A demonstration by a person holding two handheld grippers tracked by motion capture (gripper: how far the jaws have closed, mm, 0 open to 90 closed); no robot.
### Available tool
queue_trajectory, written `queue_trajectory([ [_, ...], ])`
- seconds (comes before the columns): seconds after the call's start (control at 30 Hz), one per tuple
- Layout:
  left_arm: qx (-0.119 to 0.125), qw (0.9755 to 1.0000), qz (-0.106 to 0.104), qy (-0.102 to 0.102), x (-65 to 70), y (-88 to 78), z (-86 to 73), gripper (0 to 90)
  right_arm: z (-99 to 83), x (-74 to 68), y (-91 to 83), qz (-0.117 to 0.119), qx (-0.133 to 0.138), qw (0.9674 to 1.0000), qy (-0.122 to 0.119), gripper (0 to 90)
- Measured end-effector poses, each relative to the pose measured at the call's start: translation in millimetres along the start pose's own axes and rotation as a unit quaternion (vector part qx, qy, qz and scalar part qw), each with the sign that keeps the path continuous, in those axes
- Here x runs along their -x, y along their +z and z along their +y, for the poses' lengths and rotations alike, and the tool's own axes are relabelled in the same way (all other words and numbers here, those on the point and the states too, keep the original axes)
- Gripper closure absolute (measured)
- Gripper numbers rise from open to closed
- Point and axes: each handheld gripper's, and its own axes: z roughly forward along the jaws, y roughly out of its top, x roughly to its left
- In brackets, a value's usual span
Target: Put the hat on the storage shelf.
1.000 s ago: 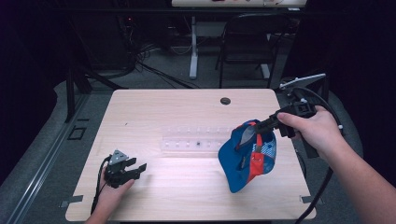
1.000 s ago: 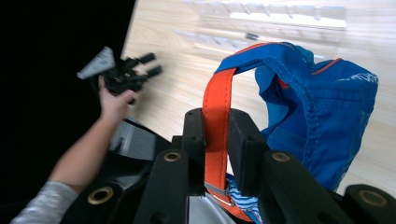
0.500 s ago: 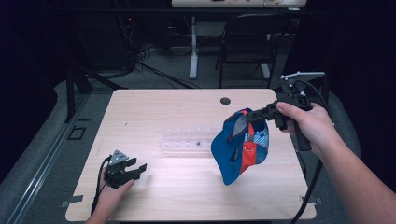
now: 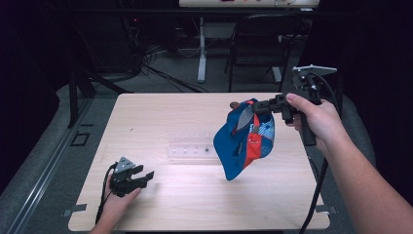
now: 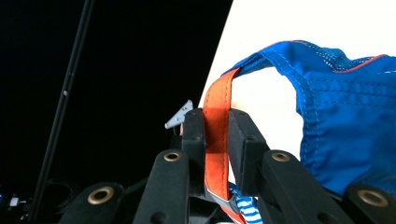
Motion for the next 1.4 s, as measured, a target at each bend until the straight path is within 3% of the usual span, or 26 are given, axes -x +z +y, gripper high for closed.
queue_trajectory([
  [0.17, 0.014, 0.9998, 0.006, 0.015, 9.7, -1.2, 2.4, 45.3, 8.2, 2.4, 6.5, 0.019, 0.007, 0.9998, 0.002, 78.2],
  [0.3, 0.037, 0.9986, -0.006, 0.038, 22.4, -2.9, 7.9, 45.3, 13.2, 6.0, 14.3, 0.022, 0.011, 0.9997, 0.007, 78.3],
  [0.37, 0.045, 0.9982, -0.008, 0.039, 26.4, -3.1, 9.2, 45.5, 16.0, 7.5, 18.9, 0.024, 0.012, 0.9996, 0.009, 78.2],
  [0.5, 0.044, 0.9977, -0.010, 0.050, 30.6, -3.7, 9.5, 45.5, 21.3, 8.4, 23.2, 0.027, 0.018, 0.9994, 0.013, 78.3],
  [0.87, 0.045, 0.9979, -0.023, 0.042, 35.4, -2.8, 7.1, 45.5, 36.6, 8.4, 31.3, 0.034, 0.037, 0.9986, 0.017, 78.3],
  [1.13, 0.064, 0.9948, -0.048, 0.064, 56.8, -5.8, 17.5, 45.5, 44.1, 7.7, 42.8, 0.038, 0.054, 0.9977, 0.019, 78.3],
  [1.3, 0.078, 0.9925, -0.059, 0.073, 76.4, 0.8, 32.9, 45.3, 47.8, 8.1, 51.0, 0.037, 0.064, 0.9969, 0.025, 78.3],
  [1.4, 0.096, 0.9896, -0.066, 0.084, 89.7, 5.3, 45.6, 45.4, 49.0, 8.2, 58.1, 0.039, 0.065, 0.9968, 0.025, 78.3],
])
